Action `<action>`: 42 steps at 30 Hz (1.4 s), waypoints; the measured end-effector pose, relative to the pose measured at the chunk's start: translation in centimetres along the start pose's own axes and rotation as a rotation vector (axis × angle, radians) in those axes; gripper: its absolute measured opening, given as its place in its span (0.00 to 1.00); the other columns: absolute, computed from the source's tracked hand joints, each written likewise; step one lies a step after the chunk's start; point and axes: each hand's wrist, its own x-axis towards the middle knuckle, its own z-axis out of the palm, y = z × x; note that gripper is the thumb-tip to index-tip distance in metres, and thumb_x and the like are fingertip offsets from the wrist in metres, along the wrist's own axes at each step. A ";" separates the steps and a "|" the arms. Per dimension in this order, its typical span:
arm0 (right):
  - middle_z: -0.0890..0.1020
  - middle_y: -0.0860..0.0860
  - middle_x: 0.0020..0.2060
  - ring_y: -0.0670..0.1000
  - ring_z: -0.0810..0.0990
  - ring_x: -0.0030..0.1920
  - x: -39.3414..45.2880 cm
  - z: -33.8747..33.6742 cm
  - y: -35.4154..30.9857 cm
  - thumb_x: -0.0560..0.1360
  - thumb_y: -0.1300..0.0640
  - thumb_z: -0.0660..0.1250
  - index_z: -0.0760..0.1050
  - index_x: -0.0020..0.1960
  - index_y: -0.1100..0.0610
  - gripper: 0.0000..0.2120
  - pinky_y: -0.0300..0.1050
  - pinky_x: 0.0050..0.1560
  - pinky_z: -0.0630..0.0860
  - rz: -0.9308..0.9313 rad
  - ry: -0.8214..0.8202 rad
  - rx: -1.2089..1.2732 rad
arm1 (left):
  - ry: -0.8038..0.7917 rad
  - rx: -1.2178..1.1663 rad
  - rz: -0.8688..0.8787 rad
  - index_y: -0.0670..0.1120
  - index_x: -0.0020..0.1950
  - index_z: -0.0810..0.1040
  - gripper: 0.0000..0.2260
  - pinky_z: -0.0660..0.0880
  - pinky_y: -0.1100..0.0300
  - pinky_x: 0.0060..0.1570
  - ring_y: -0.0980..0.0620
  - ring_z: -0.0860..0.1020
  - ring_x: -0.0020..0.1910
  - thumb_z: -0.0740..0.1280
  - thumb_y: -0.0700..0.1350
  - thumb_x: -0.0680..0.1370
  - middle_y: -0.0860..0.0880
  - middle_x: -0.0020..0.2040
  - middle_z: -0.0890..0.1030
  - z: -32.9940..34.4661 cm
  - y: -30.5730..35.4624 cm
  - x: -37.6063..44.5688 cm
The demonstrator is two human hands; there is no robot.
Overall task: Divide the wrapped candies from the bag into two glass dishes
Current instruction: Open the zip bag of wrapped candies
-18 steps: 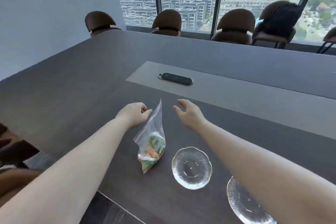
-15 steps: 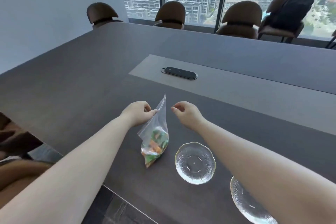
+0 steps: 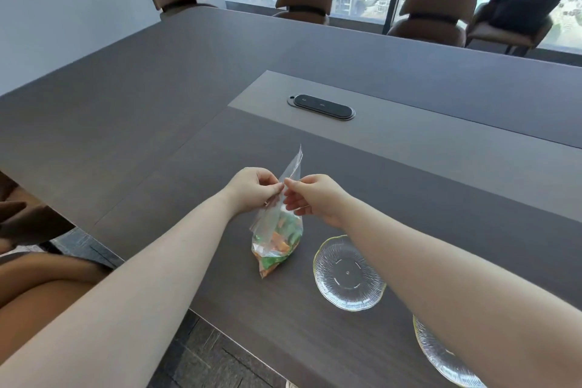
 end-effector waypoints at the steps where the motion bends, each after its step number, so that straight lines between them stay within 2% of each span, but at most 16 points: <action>1: 0.80 0.55 0.35 0.53 0.80 0.36 0.0 0.0 0.0 0.76 0.53 0.65 0.77 0.40 0.61 0.12 0.41 0.37 0.77 0.003 -0.008 0.008 | -0.008 -0.026 -0.005 0.41 0.39 0.79 0.07 0.72 0.68 0.30 0.58 0.74 0.27 0.66 0.42 0.75 0.47 0.32 0.77 0.1 -0.2 0.0; 4: 0.81 0.55 0.36 0.54 0.81 0.38 -0.1 0.1 0.0 0.77 0.56 0.65 0.77 0.39 0.60 0.10 0.42 0.39 0.77 0.014 -0.024 -0.002 | -0.051 -0.079 -0.023 0.36 0.45 0.79 0.09 0.75 0.69 0.30 0.54 0.75 0.30 0.64 0.41 0.77 0.44 0.35 0.78 0.5 -0.6 0.0; 8: 0.82 0.57 0.38 0.54 0.81 0.36 -0.2 0.1 -0.3 0.74 0.63 0.63 0.78 0.42 0.63 0.06 0.44 0.38 0.78 0.049 -0.018 -0.074 | -0.077 -0.056 -0.030 0.36 0.44 0.80 0.07 0.77 0.65 0.36 0.52 0.77 0.33 0.64 0.38 0.76 0.45 0.35 0.80 0.8 -1.2 0.2; 13: 0.82 0.57 0.37 0.55 0.82 0.36 -0.1 0.3 -0.4 0.75 0.59 0.65 0.78 0.40 0.63 0.09 0.45 0.37 0.83 0.046 -0.007 -0.151 | -0.068 -0.044 -0.018 0.38 0.42 0.81 0.05 0.74 0.69 0.31 0.60 0.77 0.26 0.66 0.37 0.74 0.46 0.33 0.81 0.9 -1.4 0.4; 15: 0.83 0.57 0.36 0.55 0.82 0.35 0.0 0.4 -0.4 0.75 0.62 0.64 0.78 0.38 0.63 0.10 0.48 0.41 0.84 0.036 0.016 -0.200 | -0.064 -0.035 -0.024 0.38 0.41 0.81 0.05 0.74 0.68 0.31 0.59 0.77 0.27 0.66 0.38 0.74 0.46 0.33 0.80 0.9 -1.5 0.4; 17: 0.83 0.58 0.36 0.54 0.81 0.34 0.1 0.6 -0.3 0.76 0.60 0.62 0.78 0.39 0.64 0.11 0.49 0.44 0.83 -0.035 0.084 -0.372 | -0.044 -0.030 -0.030 0.39 0.39 0.80 0.05 0.75 0.63 0.35 0.55 0.77 0.30 0.66 0.38 0.73 0.46 0.32 0.80 1.1 -1.5 0.3; 20: 0.80 0.57 0.35 0.53 0.74 0.37 0.2 0.7 -0.2 0.75 0.57 0.63 0.77 0.38 0.65 0.12 0.49 0.42 0.76 -0.190 0.199 -0.679 | 0.041 0.101 -0.006 0.39 0.37 0.78 0.06 0.73 0.54 0.39 0.49 0.74 0.34 0.64 0.40 0.71 0.48 0.32 0.77 1.1 -1.3 0.5; 24: 0.69 0.49 0.25 0.53 0.69 0.32 0.6 -2.1 -0.2 0.71 0.55 0.64 0.65 0.26 0.56 0.17 0.43 0.35 0.66 -0.155 0.398 -0.681 | 0.233 0.512 -0.067 0.45 0.37 0.70 0.05 0.68 0.56 0.41 0.43 0.73 0.41 0.59 0.42 0.73 0.44 0.42 0.79 -1.8 -2.1 0.9; 26: 0.70 0.48 0.26 0.54 0.71 0.34 0.7 -3.5 -0.2 0.69 0.54 0.65 0.64 0.26 0.55 0.16 0.42 0.34 0.66 -0.109 0.444 -0.704 | 0.339 0.540 -0.125 0.44 0.41 0.71 0.05 0.67 0.56 0.43 0.42 0.73 0.44 0.58 0.43 0.75 0.42 0.48 0.79 -3.6 -2.7 1.1; 29: 0.71 0.49 0.30 0.55 0.71 0.37 1.2 -3.3 -0.4 0.69 0.57 0.63 0.64 0.30 0.56 0.11 0.42 0.31 0.65 -0.098 0.464 -0.730 | 0.418 0.485 -0.103 0.42 0.43 0.68 0.04 0.67 0.54 0.44 0.43 0.70 0.43 0.56 0.41 0.75 0.41 0.50 0.76 -3.7 -2.6 1.5; 32: 0.72 0.50 0.34 0.56 0.71 0.37 1.8 -2.5 -0.4 0.68 0.64 0.59 0.66 0.40 0.57 0.04 0.43 0.31 0.67 -0.055 0.460 -0.567 | 0.495 0.229 -0.070 0.42 0.42 0.66 0.03 0.75 0.48 0.48 0.40 0.76 0.45 0.55 0.41 0.75 0.40 0.52 0.76 -2.6 -2.4 1.5; 34: 0.74 0.54 0.35 0.55 0.73 0.34 2.0 -2.5 -0.3 0.68 0.66 0.57 0.67 0.42 0.57 0.06 0.42 0.28 0.68 0.020 0.425 -0.311 | 0.553 -0.061 -0.076 0.45 0.39 0.64 0.05 0.79 0.43 0.46 0.40 0.80 0.43 0.54 0.41 0.74 0.42 0.45 0.78 -2.3 -1.9 1.2; 37: 0.74 0.55 0.31 0.50 0.70 0.25 1.6 -3.5 0.1 0.69 0.66 0.57 0.70 0.36 0.57 0.07 0.36 0.23 0.65 0.079 0.291 0.132 | 0.652 -0.395 -0.047 0.46 0.36 0.63 0.07 0.78 0.51 0.42 0.49 0.80 0.32 0.54 0.37 0.74 0.45 0.35 0.77 -1.8 -0.4 1.0; 38: 0.75 0.55 0.31 0.50 0.72 0.25 1.3 -3.9 0.5 0.71 0.64 0.57 0.72 0.37 0.58 0.07 0.38 0.25 0.68 0.080 0.220 0.302 | 0.665 -0.458 -0.020 0.45 0.36 0.63 0.07 0.78 0.54 0.41 0.51 0.80 0.31 0.53 0.36 0.74 0.46 0.34 0.77 -1.7 0.3 0.9; 40: 0.80 0.55 0.34 0.53 0.78 0.34 1.1 -4.7 1.8 0.75 0.55 0.58 0.76 0.41 0.58 0.11 0.45 0.37 0.75 0.071 0.137 0.597 | 0.655 -0.547 0.025 0.44 0.37 0.65 0.07 0.79 0.55 0.42 0.55 0.79 0.29 0.54 0.35 0.72 0.46 0.34 0.77 -1.4 1.6 0.9; 42: 0.82 0.54 0.39 0.53 0.78 0.40 1.6 -5.0 3.9 0.78 0.49 0.57 0.76 0.43 0.57 0.15 0.47 0.46 0.75 0.089 0.191 0.680 | 0.627 -0.609 0.057 0.43 0.37 0.66 0.06 0.79 0.56 0.44 0.53 0.80 0.33 0.54 0.34 0.72 0.44 0.36 0.78 -1.3 3.1 0.9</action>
